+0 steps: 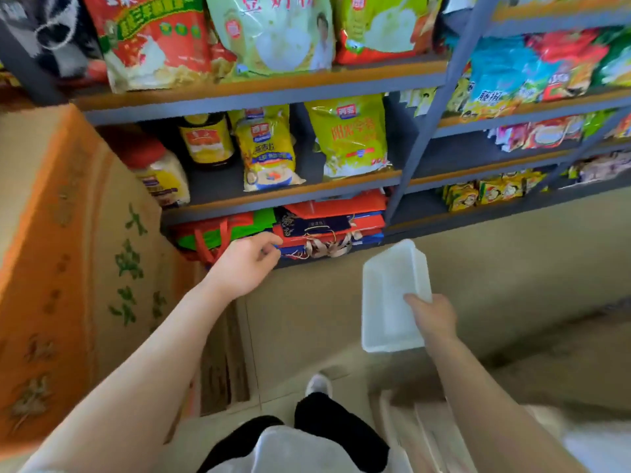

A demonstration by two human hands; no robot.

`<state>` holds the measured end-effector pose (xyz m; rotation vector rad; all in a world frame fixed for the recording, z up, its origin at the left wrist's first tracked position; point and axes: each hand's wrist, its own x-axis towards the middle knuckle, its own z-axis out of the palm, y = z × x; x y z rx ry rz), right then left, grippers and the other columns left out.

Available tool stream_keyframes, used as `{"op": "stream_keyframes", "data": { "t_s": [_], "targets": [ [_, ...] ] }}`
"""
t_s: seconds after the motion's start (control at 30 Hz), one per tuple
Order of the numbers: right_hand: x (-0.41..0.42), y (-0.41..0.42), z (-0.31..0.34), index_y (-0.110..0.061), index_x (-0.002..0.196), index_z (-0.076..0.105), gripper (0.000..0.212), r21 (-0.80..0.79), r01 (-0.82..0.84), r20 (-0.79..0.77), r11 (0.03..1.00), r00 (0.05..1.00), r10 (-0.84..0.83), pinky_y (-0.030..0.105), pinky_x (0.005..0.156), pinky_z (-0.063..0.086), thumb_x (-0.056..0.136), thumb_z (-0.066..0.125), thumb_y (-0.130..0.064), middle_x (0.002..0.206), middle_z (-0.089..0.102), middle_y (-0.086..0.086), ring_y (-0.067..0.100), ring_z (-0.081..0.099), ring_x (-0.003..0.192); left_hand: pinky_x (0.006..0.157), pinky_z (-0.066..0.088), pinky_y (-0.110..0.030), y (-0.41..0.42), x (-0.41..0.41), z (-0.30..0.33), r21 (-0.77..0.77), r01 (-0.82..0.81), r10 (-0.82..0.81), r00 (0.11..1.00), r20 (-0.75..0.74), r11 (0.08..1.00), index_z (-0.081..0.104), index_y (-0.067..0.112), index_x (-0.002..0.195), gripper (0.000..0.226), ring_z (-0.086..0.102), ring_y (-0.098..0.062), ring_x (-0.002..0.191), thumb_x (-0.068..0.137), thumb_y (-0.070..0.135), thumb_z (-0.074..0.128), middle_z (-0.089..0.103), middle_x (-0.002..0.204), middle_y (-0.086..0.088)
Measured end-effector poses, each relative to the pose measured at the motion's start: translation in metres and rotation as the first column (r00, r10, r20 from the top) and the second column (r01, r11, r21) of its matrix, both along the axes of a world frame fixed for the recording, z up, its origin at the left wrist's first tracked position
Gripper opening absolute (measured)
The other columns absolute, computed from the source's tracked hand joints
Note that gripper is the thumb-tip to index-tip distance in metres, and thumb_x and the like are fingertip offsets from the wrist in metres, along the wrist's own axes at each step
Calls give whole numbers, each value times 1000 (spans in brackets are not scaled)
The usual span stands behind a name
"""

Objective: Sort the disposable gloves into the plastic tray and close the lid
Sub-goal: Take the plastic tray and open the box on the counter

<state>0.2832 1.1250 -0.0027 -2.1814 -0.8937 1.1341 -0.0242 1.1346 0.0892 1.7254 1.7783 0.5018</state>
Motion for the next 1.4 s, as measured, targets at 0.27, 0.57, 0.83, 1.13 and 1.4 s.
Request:
{"op": "stream_keyframes", "data": {
  "t_s": [0.27, 0.57, 0.83, 1.13, 1.4],
  "targets": [
    [39, 126, 23, -8, 121, 49, 50, 103, 189, 161, 977, 966, -204, 38, 81, 45, 83, 64, -35, 116, 58, 13, 33, 56, 104, 78, 37, -22, 199, 23, -12, -92, 182, -192, 975, -110, 979, 60, 10, 118, 26, 57, -16, 90, 93, 13, 52, 65, 106, -5],
    [128, 214, 19, -6, 123, 48, 49, 77, 492, 226, 867, 838, -496, 31, 73, 38, 85, 63, -34, 113, 60, 13, 28, 53, 92, 76, 41, -25, 424, 168, -18, -91, 612, -618, 774, -136, 786, 62, 10, 115, 25, 62, -24, 92, 93, 15, 52, 67, 106, -9],
    [245, 232, 4, -12, 125, 41, 51, -59, 648, 279, 759, 741, -611, 41, 76, 49, 86, 61, -38, 105, 56, 6, 25, 53, 88, 81, 47, -32, 518, 379, 5, -27, 836, -832, 541, -123, 547, 59, 16, 118, 26, 60, -19, 92, 95, 19, 50, 63, 98, 0],
    [449, 287, 17, -16, 124, 41, 49, -72, 716, 276, 694, 683, -676, 32, 70, 47, 86, 61, -40, 102, 51, -1, 18, 54, 87, 76, 40, -24, 589, 606, -10, -73, 872, -874, 478, -86, 484, 60, 13, 118, 26, 55, -14, 89, 95, 16, 50, 64, 105, -3],
    [641, 369, 31, -13, 126, 40, 51, 4, 757, 371, 653, 606, -704, 34, 73, 48, 87, 60, -39, 103, 49, -1, 17, 49, 87, 81, 44, -29, 684, 804, -46, -119, 893, -899, 421, -122, 434, 62, 12, 116, 25, 61, -23, 99, 93, 14, 52, 67, 108, -8]
  ]
}}
